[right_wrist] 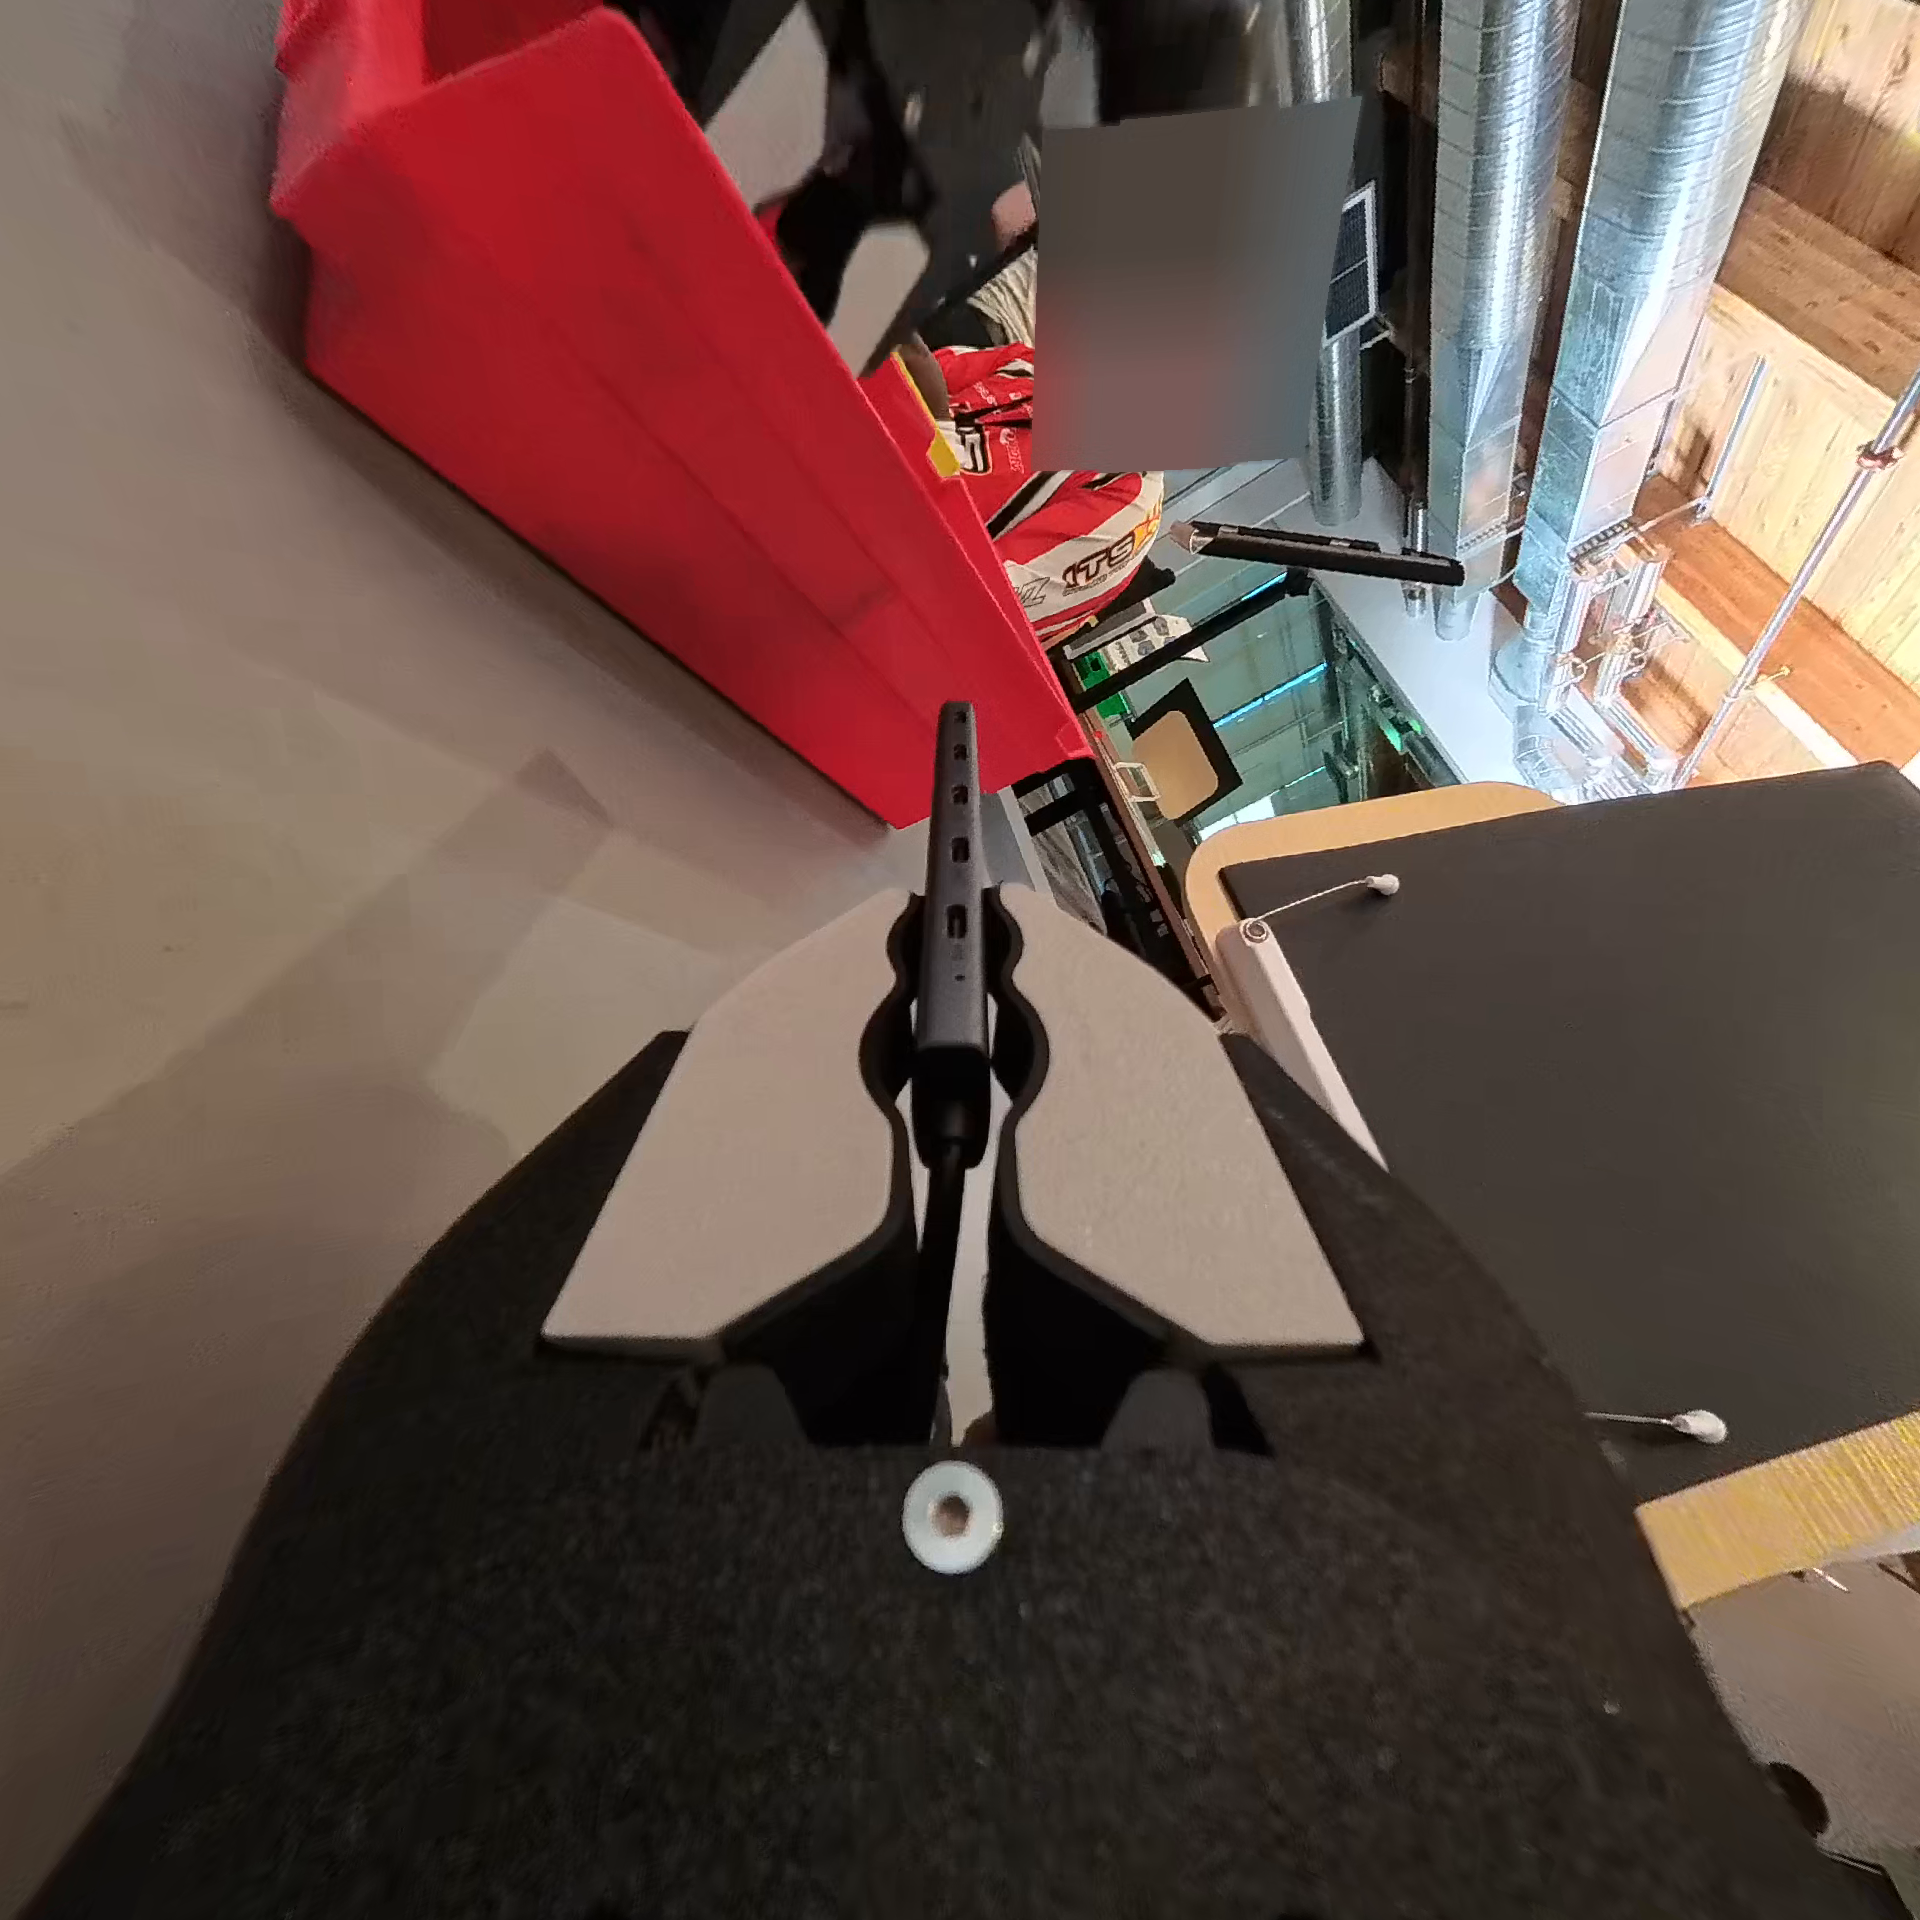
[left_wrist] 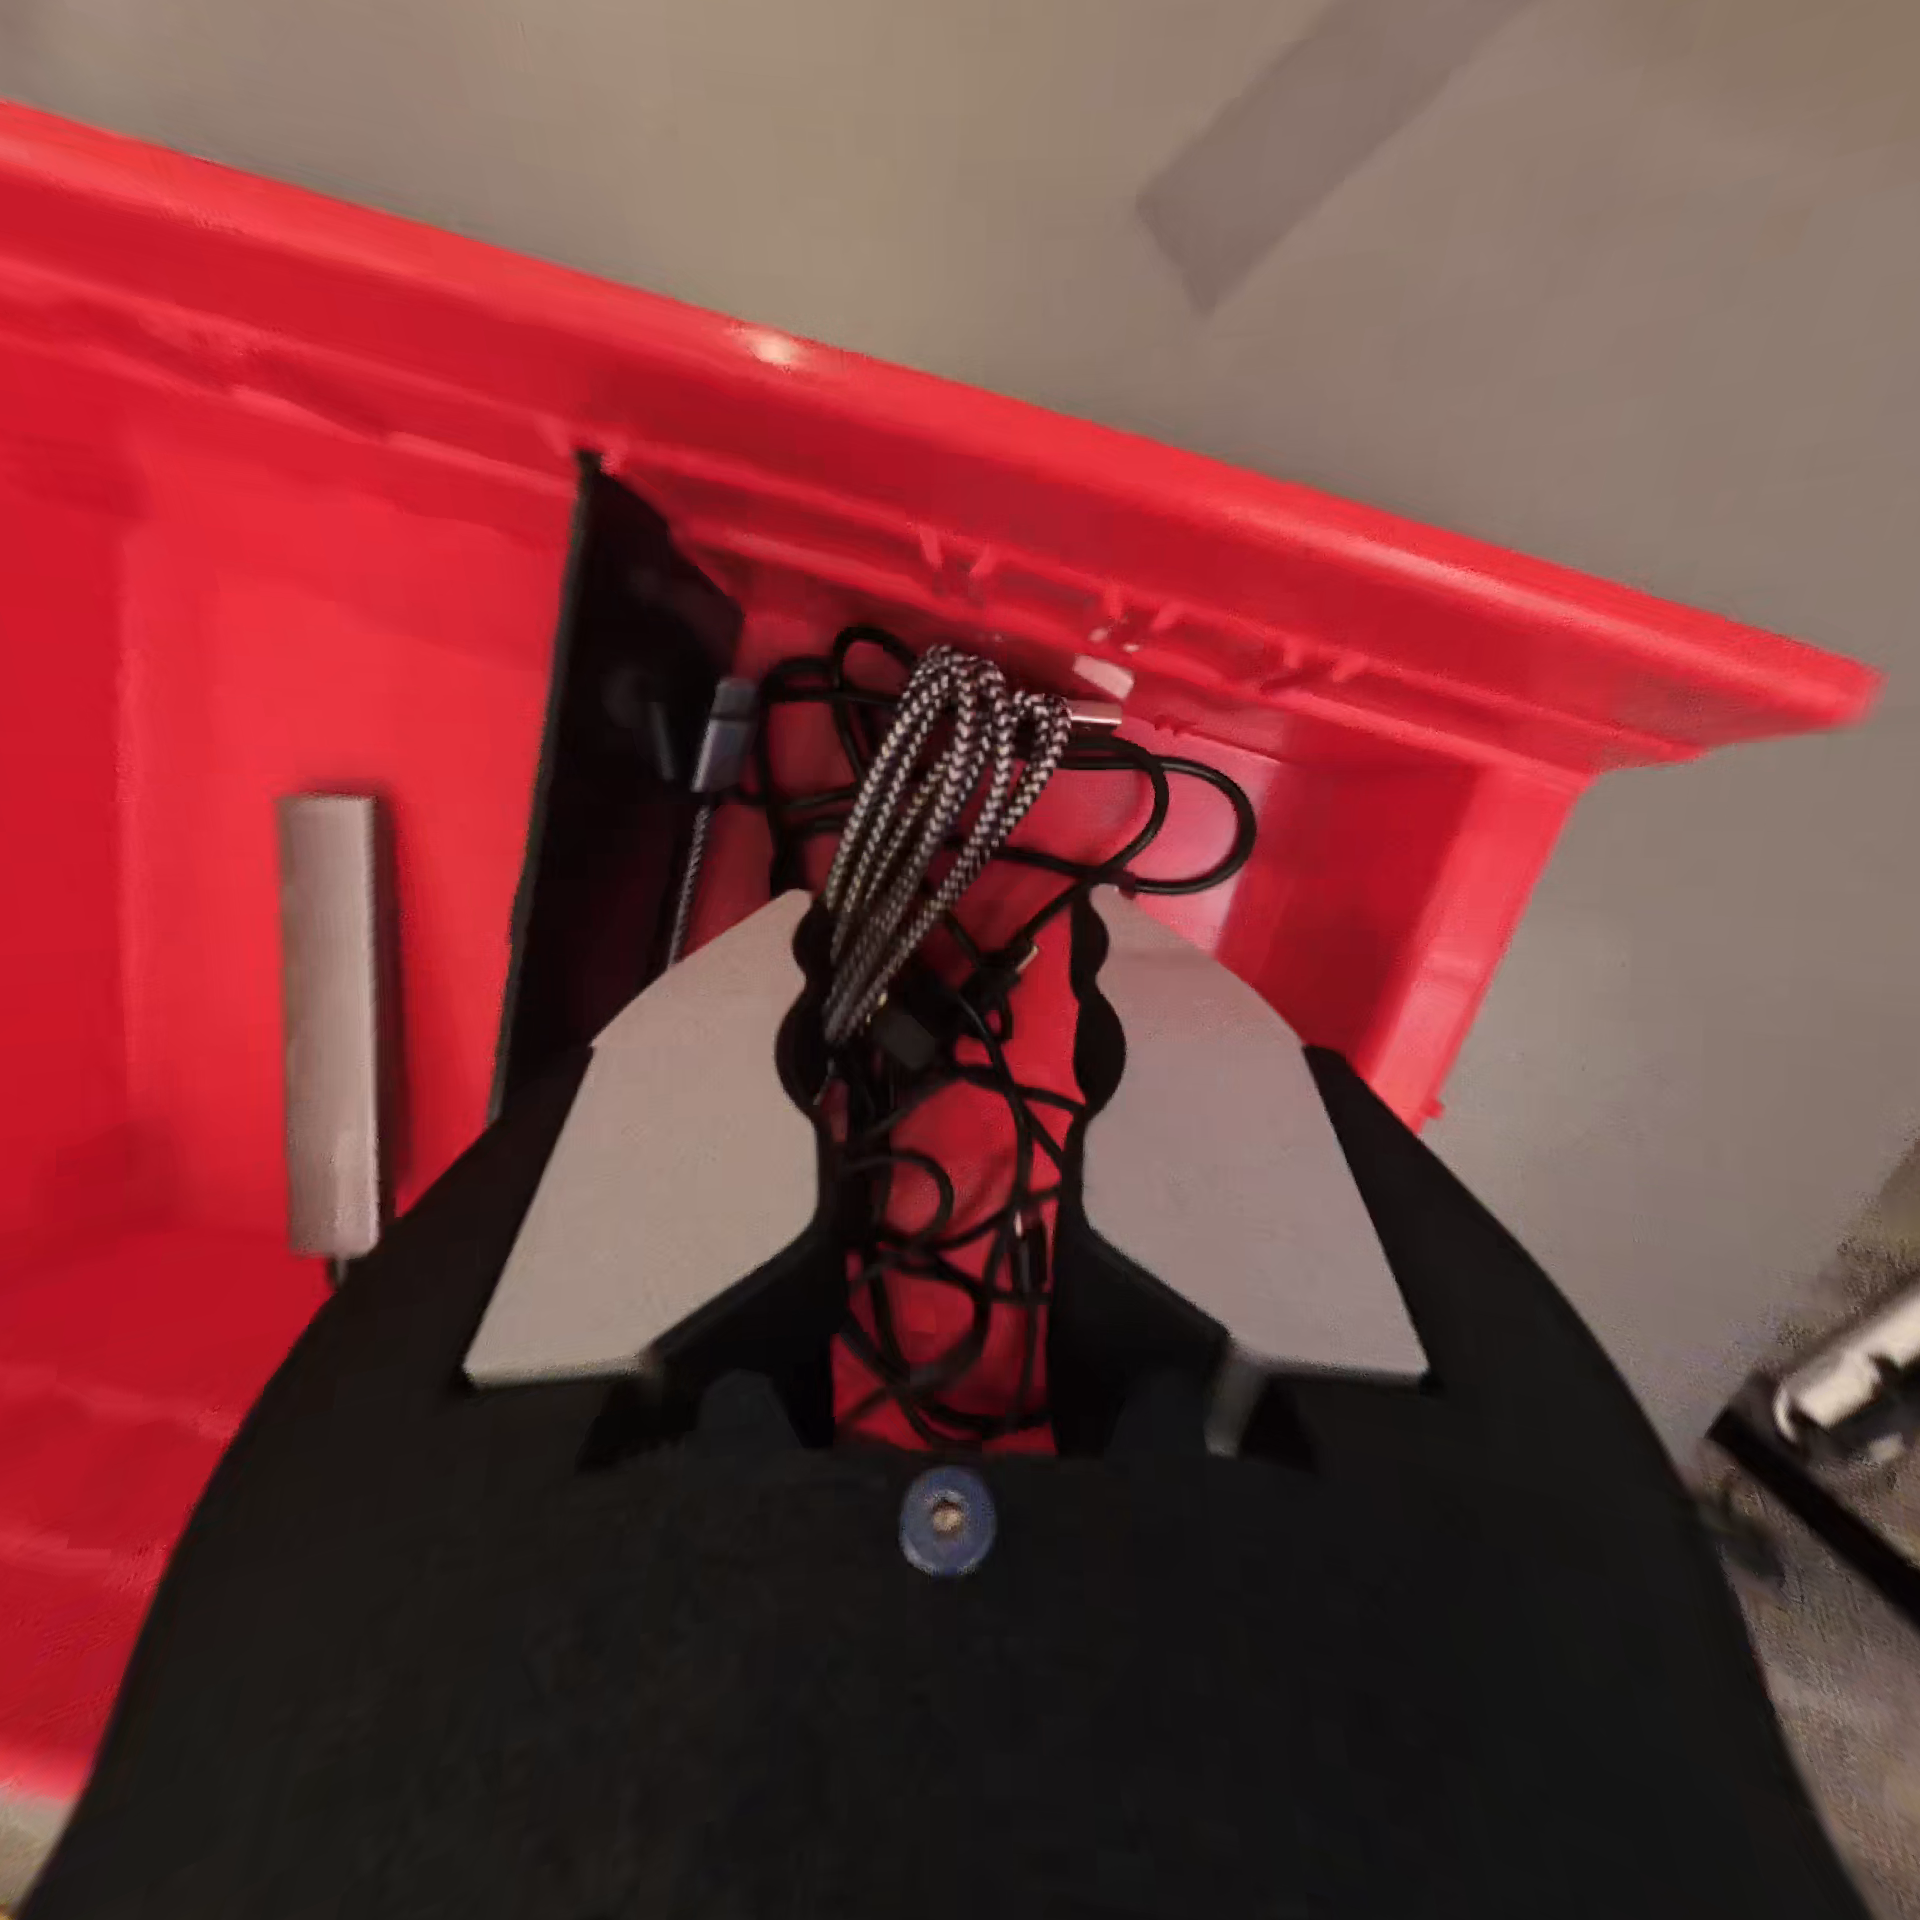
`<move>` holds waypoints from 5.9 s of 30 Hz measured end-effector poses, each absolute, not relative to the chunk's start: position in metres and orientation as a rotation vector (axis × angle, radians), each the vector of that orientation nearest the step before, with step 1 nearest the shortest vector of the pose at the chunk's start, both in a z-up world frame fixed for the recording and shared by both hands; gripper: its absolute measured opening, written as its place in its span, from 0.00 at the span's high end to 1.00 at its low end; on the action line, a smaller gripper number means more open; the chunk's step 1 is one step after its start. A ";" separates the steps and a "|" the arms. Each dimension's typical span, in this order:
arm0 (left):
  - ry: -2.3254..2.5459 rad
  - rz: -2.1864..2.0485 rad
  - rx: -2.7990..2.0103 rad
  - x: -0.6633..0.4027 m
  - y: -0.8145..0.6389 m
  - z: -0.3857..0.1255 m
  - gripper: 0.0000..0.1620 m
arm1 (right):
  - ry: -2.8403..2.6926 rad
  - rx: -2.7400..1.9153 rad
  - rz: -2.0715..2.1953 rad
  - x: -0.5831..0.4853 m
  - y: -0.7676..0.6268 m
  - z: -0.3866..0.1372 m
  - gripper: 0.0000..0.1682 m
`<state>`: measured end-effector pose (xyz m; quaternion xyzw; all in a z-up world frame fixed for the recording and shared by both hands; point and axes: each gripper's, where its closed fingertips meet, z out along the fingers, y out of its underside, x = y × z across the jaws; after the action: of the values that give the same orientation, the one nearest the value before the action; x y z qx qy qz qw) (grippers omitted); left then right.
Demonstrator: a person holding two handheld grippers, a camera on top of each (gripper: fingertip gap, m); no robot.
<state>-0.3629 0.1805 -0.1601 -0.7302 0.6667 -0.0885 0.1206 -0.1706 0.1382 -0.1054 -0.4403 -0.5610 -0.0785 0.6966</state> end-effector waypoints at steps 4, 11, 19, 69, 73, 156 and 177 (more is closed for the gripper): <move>2.053 -0.091 -2.088 -0.365 0.192 -0.190 0.76 | -1.248 -0.990 -0.152 -0.170 0.137 -0.105 0.94; 1.899 -0.056 -1.953 -0.373 0.199 -0.136 0.93 | -1.228 -1.003 -0.123 -0.168 0.138 -0.102 0.94; 1.508 0.246 -1.721 -0.385 0.214 -0.016 0.95 | -1.207 -1.001 -0.131 -0.166 0.139 -0.099 0.94; 0.340 -0.089 -2.357 -0.329 0.065 -0.175 0.76 | -0.983 -1.085 0.055 -0.140 0.154 -0.074 0.94; 0.310 -0.170 -2.407 -0.319 0.066 -0.191 0.76 | -0.994 -1.081 0.058 -0.141 0.153 -0.075 0.94; 1.056 -0.472 -1.853 -0.170 0.089 -0.133 0.96 | -1.213 -0.741 -0.249 -0.172 0.118 -0.081 0.94; 0.938 -0.233 -2.062 -0.196 0.097 -0.165 0.83 | -1.191 -0.790 -0.223 -0.168 0.125 -0.081 0.95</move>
<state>-0.1959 0.0966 -0.1653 -0.8222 0.3741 -0.0930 0.4187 -0.1678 0.1245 -0.0806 -0.3614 -0.5451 -0.1020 0.7496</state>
